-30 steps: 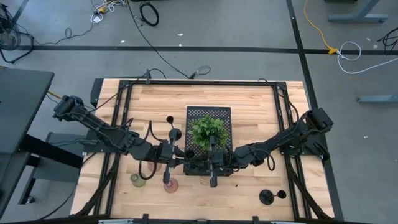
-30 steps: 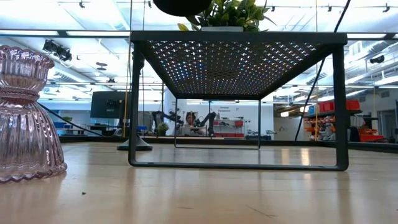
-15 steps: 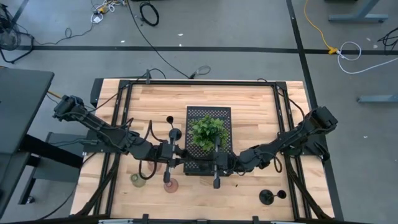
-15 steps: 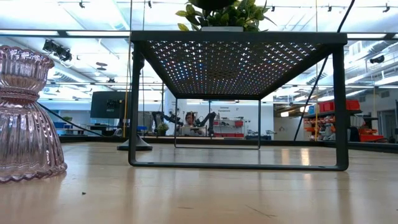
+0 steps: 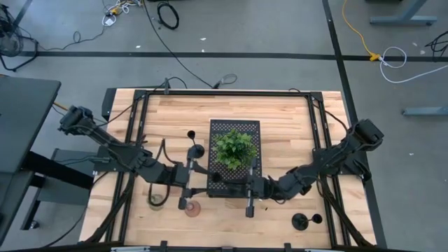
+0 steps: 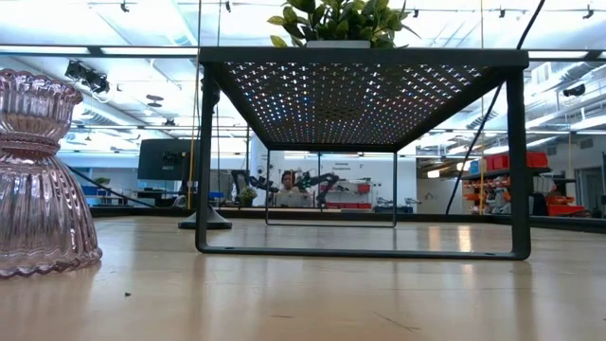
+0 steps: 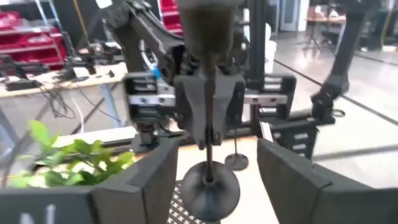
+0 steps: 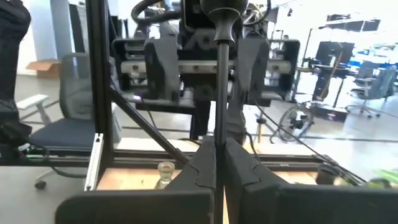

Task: Pick & Place candle stick holders
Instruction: Put the top left black candle holder on the shelf

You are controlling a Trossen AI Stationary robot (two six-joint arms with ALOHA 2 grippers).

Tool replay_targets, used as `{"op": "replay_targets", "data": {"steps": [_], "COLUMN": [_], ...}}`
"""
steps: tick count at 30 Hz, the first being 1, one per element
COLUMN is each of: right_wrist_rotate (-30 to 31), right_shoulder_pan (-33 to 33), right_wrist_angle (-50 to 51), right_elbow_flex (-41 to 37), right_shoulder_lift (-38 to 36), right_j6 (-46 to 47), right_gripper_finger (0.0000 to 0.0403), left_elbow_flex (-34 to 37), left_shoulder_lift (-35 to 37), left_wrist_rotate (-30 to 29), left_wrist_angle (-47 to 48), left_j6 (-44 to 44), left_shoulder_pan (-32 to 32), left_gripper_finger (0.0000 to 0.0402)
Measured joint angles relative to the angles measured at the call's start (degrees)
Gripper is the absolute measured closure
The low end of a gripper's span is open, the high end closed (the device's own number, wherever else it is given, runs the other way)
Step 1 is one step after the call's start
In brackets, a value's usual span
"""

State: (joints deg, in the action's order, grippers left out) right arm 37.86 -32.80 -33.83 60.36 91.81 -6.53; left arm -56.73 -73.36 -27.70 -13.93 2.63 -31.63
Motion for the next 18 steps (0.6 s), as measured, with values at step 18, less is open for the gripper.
{"op": "replay_targets", "data": {"steps": [18], "right_wrist_rotate": [33.8], "right_shoulder_pan": [-10.0], "right_wrist_angle": [2.1], "right_elbow_flex": [-0.3], "right_shoulder_lift": [-0.7], "right_j6": [3.4], "right_gripper_finger": [0.0403], "left_elbow_flex": [0.0], "left_shoulder_lift": [4.9], "left_wrist_rotate": [-7.4], "left_wrist_angle": [5.5], "left_j6": [-0.5], "left_shoulder_pan": [-2.4], "left_gripper_finger": [0.0176]}}
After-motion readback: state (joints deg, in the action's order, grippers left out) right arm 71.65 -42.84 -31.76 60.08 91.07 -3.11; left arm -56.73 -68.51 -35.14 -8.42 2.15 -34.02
